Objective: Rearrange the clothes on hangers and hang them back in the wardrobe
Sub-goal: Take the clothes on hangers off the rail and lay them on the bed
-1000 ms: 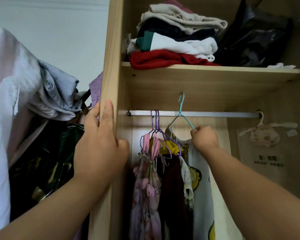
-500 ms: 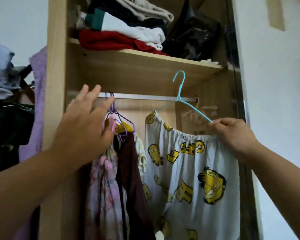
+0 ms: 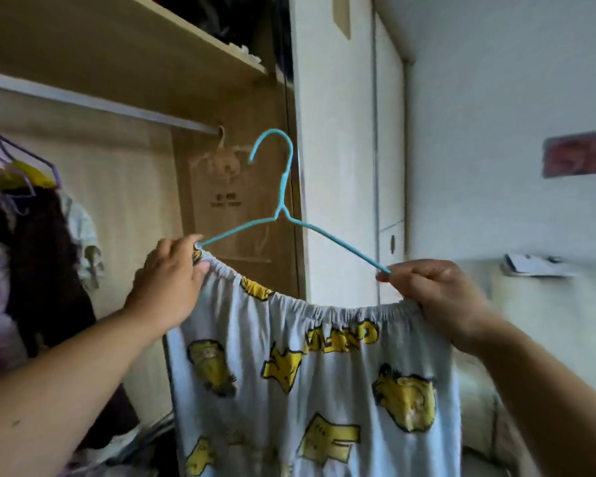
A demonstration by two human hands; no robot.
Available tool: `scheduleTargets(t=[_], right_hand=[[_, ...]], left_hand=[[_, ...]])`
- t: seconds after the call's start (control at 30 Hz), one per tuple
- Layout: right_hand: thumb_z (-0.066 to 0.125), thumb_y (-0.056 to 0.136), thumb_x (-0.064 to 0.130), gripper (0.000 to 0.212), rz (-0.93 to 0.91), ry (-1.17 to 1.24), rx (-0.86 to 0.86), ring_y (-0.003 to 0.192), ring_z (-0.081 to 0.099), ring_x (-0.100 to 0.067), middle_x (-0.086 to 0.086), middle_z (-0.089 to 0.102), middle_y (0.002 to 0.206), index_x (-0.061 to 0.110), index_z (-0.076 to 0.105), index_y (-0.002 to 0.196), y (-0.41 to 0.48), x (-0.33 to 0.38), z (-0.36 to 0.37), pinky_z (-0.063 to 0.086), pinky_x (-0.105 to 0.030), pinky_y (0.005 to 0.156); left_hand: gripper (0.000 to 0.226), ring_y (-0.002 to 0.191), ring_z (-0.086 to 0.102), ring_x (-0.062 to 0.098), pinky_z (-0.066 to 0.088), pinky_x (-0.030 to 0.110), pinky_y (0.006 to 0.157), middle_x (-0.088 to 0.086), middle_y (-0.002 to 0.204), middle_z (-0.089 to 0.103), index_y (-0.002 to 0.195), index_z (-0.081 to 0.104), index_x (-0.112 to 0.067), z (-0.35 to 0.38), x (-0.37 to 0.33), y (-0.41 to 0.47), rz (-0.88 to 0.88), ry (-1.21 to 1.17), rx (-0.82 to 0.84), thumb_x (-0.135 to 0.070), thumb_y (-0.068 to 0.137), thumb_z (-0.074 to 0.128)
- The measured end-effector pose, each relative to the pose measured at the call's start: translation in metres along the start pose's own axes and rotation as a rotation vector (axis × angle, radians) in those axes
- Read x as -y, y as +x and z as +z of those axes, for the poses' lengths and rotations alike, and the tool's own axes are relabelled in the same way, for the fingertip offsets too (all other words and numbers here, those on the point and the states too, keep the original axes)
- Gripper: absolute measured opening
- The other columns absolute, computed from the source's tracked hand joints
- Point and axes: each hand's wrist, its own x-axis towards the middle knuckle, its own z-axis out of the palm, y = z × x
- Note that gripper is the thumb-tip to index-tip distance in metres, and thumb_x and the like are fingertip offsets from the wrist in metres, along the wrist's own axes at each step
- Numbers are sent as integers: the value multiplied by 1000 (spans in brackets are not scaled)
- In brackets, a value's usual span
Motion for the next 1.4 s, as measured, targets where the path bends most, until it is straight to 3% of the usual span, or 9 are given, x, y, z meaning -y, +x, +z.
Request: scheduleTargets(t=[0.13, 0.27, 0.37, 0.53, 0.67, 0.83, 0.93, 1.2, 1.4], right_hand=[[62, 85, 21, 21, 144, -284, -120, 64, 60, -10, 7, 69, 65, 33, 70, 70, -69, -6, 0, 43, -21, 55], [61, 87, 28, 20, 298, -511, -299, 69, 60, -15, -5, 69, 74, 30, 69, 69, -149, -6, 19, 45, -25, 60], [61, 86, 29, 17, 444, -563, -393, 75, 63, -21, -4, 69, 73, 19, 72, 80, -218, -2, 34, 49, -33, 70], [62, 87, 27, 18, 698, -537, -484, 63, 59, -13, 3, 67, 66, 21, 69, 70, -334, 25, 56, 44, -28, 63], [61, 88, 20, 20, 807, -486, -558, 75, 66, -20, -1, 71, 73, 20, 69, 71, -406, 59, 56, 50, -32, 74], [58, 89, 17, 27, 883, -562, -708, 70, 63, -18, 2, 70, 70, 26, 66, 65, -500, 97, 44, 45, -25, 64], [57, 91, 16, 29, 954, -569, -802, 64, 59, -17, 1, 68, 70, 26, 65, 64, -566, 117, 30, 43, -22, 54], [61, 89, 19, 22, 1169, -503, -1039, 61, 53, -21, -13, 67, 74, 21, 68, 68, -729, 166, -25, 39, -25, 55], [58, 91, 24, 15, 1374, -381, -1071, 74, 59, -24, -12, 67, 85, 17, 68, 81, -829, 154, -79, 51, -32, 63]], left_hand=[[17, 95, 58, 37, 46, 39, 74, 14, 98, 62, 105, 56, -17, 32, 4, -42, 85, -161, 142, -27, 94, 48], [15, 82, 55, 32, 33, 31, 64, 11, 85, 60, 103, 60, -11, 41, -4, -102, 114, -418, 173, -20, 95, 51], [16, 88, 58, 36, 38, 34, 67, 16, 96, 64, 104, 62, -12, 35, -6, -142, 167, -508, 170, -21, 94, 53], [20, 91, 56, 37, 39, 33, 69, 17, 103, 61, 106, 65, -9, 11, -18, -196, 335, -569, 253, -20, 92, 57], [17, 92, 58, 39, 47, 46, 82, 15, 99, 64, 101, 68, -17, -5, -50, -223, 483, -616, 282, -26, 88, 60], [22, 103, 54, 36, 40, 44, 87, 12, 105, 62, 106, 66, -20, -26, -109, -283, 612, -658, 367, -32, 90, 58], [23, 105, 54, 36, 41, 45, 89, 12, 107, 62, 106, 65, -21, -36, -153, -334, 703, -712, 450, -35, 89, 58], [23, 109, 54, 35, 42, 46, 92, 11, 112, 61, 105, 64, -23, -75, -280, -489, 929, -800, 720, -37, 88, 59], [23, 114, 50, 34, 38, 42, 95, 9, 118, 56, 113, 62, -27, -85, -362, -599, 1036, -724, 967, -34, 93, 53]])
